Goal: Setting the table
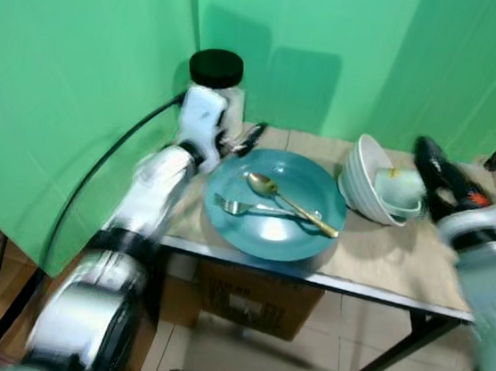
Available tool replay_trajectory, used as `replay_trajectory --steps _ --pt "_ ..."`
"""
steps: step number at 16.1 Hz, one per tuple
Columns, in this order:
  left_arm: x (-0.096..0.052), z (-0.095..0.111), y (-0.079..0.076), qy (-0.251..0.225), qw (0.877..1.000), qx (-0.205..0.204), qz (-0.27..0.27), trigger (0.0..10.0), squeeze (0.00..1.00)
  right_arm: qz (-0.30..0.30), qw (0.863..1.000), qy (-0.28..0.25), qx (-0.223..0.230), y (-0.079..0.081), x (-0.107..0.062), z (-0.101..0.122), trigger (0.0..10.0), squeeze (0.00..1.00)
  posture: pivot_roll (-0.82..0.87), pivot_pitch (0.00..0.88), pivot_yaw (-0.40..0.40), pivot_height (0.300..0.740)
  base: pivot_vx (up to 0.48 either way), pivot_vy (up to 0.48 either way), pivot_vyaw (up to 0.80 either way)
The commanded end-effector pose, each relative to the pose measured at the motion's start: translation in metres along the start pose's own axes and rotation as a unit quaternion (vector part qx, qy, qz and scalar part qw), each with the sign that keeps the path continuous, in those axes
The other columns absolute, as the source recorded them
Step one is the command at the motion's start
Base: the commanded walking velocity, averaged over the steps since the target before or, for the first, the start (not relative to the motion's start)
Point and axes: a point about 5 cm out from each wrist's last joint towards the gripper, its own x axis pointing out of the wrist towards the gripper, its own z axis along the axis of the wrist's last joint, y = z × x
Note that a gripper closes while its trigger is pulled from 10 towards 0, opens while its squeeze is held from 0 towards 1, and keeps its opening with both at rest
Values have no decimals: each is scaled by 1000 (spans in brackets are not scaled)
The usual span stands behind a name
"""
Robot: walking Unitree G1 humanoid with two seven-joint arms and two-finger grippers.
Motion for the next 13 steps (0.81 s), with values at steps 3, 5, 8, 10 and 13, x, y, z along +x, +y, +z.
replay_trajectory --steps 3,5,8,10,13 --pt "-26 0 -5 7 999 20 30 10000 0 10 999 -6 -51 11 -21 -1 10000 0 -50 0 -1 740 0 0 0" --pt "-43 -5 -11 21 998 33 43 10000 0 -2 998 -13 -53 7 -32 -2 10000 0 -46 0 -5 740 0 0 0" --pt "-63 -7 -15 37 997 32 64 10000 0 19 998 10 -64 15 -41 -9 10000 0 -40 0 -8 740 0 0 0" --pt "-78 -12 -21 58 994 45 84 10000 0 19 997 51 -61 21 -51 -30 10000 0 -28 0 -18 740 0 0 0" --pt "-79 -15 -32 74 992 49 93 10000 0 2 993 94 -66 23 -52 -64 10000 0 -17 0 -23 740 0 0 0"
